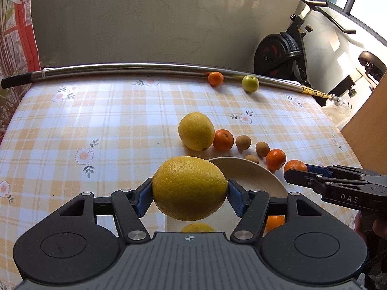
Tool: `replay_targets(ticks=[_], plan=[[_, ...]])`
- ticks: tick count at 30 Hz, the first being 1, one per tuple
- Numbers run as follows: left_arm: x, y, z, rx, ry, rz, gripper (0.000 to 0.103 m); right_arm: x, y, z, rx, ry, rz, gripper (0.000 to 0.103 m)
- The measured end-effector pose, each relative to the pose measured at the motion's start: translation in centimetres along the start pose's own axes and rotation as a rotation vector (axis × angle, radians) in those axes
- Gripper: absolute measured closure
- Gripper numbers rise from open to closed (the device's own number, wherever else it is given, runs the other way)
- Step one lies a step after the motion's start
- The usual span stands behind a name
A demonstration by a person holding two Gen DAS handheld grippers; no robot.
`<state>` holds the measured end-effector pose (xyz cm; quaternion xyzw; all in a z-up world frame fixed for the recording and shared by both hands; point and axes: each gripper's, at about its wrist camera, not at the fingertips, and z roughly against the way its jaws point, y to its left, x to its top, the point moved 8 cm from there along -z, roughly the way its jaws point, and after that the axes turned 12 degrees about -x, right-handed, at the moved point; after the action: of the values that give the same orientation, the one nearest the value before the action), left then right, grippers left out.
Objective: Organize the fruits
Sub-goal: 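Carry the lemon with the left tool while the right tool carries the tangerine to the plate, then open the left gripper over the plate while the right gripper releases the tangerine there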
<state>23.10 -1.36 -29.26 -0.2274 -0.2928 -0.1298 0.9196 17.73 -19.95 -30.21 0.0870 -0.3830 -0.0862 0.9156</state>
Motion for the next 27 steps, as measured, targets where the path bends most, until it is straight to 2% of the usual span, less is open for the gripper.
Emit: replay_targets(ticks=[12,27], plan=[[-1.4,-0.8,-4.5,0.037,0.096,-0.07,0.036,-1.8,-0.1,-0.7,0.016,0.035,-0.015,0.066],[-1.5,-1.8,-5.9,0.108,0.121,-0.178,0.036,-1.9,0.2,-0.9,0.033,0.037,-0.013,0.066]])
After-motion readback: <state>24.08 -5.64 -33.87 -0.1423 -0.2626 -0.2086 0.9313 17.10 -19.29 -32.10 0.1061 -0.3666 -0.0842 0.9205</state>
